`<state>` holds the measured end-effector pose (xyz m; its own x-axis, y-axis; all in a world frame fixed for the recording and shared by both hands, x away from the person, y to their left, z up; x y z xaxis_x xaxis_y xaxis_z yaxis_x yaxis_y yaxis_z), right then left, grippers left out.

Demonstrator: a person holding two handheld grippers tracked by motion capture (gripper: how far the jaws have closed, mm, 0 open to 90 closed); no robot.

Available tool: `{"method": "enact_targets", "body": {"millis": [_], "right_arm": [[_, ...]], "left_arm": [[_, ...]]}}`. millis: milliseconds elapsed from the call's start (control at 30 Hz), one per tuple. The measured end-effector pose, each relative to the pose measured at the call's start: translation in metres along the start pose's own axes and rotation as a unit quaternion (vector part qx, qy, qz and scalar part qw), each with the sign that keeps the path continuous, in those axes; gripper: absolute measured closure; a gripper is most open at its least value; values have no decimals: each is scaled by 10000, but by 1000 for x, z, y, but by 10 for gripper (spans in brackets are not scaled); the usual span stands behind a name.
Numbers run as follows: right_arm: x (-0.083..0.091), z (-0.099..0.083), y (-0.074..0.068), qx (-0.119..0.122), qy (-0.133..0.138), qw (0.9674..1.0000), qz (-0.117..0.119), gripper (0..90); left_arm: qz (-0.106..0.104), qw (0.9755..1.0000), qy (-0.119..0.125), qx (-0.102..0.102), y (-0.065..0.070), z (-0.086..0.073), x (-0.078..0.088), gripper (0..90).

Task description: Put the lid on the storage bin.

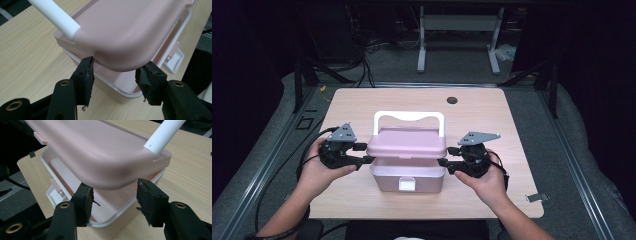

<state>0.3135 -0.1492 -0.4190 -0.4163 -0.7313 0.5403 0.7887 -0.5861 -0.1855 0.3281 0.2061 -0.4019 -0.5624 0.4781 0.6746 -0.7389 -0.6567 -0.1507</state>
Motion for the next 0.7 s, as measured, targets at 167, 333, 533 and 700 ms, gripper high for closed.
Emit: {"method": "enact_targets", "body": {"millis": [167, 333, 533, 700], "right_arm": [[3, -15, -7, 104, -90, 9999, -76, 474], [9, -28, -5, -110, -87, 9999, 33, 475], [21, -38, 4, -315, -49, 9995, -79, 475], [19, -42, 10, -316, -42, 9993, -208, 475]], "left_arm": [[-57, 9999, -105, -9, 6, -14, -1, 491], [-68, 9998, -193, 57, 7, -23, -2, 491], [8, 9991, -415, 12, 10, -37, -4, 494], [128, 9987, -427, 253, -1, -51, 1, 494]]}}
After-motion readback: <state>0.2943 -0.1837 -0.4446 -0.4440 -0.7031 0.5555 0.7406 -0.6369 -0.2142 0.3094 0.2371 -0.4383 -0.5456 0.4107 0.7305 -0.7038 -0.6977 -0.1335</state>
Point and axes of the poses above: each handheld gripper's, and its own axes: x roughly backward along the jaws, z roughly out of its top, y roughly to its right, the point moved 1 cm from there along -x, roughly forward along the jaws, and after that the axes turned 9 degrees about z, right-handed, at the moved point
